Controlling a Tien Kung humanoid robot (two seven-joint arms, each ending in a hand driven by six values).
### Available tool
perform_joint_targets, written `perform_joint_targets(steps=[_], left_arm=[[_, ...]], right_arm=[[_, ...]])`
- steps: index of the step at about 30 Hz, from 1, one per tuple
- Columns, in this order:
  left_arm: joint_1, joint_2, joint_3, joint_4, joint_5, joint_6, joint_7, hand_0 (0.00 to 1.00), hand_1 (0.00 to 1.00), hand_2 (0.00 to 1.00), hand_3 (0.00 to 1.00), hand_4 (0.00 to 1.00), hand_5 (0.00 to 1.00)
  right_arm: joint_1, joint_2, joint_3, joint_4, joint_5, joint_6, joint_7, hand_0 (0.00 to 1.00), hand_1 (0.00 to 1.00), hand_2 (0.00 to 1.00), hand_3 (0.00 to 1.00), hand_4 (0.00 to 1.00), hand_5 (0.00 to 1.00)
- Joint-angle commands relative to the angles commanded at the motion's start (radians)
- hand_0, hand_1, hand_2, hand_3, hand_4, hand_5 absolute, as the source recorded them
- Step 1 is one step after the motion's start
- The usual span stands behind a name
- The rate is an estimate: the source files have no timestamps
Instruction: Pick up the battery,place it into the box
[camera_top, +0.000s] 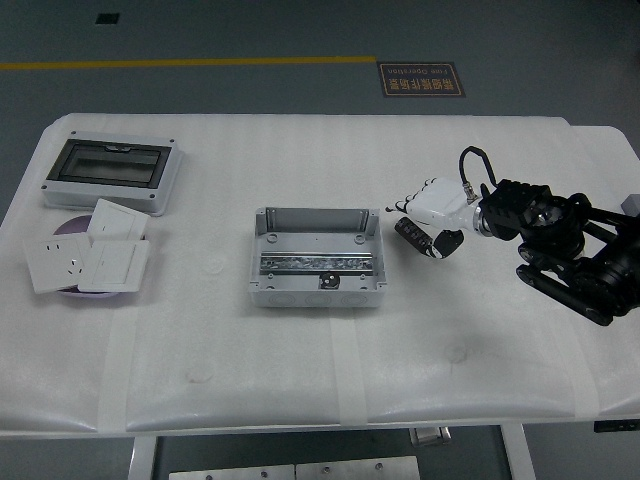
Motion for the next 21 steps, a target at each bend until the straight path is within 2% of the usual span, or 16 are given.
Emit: perform_joint_targets(steps=[4, 5, 10, 11, 21], left_arm=[[0.001, 0.000, 0.005, 0.000, -0.005, 0.000, -0.001, 0.681, 0.677, 0.583, 0.635, 0.622, 0.330], [0.002, 0.001, 0.007, 0.000, -0.006, 0.000, -0.001, 0.681, 0.677, 0.583, 0.635, 0.622, 0.332], [0.003, 0.001, 0.015, 0.000, -0.013, 0.000, -0.002, 0.681, 0.677, 0.583, 0.635, 0.622, 0.332], [0.003, 0.001, 0.017, 0.000, -0.015, 0.000, -0.003, 0.680, 0.677, 0.584, 0.635, 0.624, 0.334], [0.004, 0.003, 0.036, 0.000, -0.032, 0.004, -0.007, 0.681, 0.677, 0.584, 0.635, 0.625, 0.335]], right_arm=[[-0.009, 0.004, 0.006, -0.005, -0.004, 0.005, 0.005, 0.828, 0.716, 0.810, 0.913, 0.502, 0.081], [-0.012, 0.005, 0.008, -0.006, -0.005, 0.007, 0.007, 0.817, 0.711, 0.794, 0.847, 0.426, 0.059], [-0.021, 0.007, 0.013, -0.006, -0.004, 0.012, 0.011, 0.817, 0.711, 0.794, 0.847, 0.426, 0.059], [-0.022, 0.006, 0.012, -0.006, -0.002, 0.011, 0.011, 0.811, 0.708, 0.786, 0.816, 0.389, 0.025], [-0.023, 0.003, 0.007, -0.010, 0.016, -0.006, 0.007, 0.809, 0.704, 0.782, 0.808, 0.380, 0.025]])
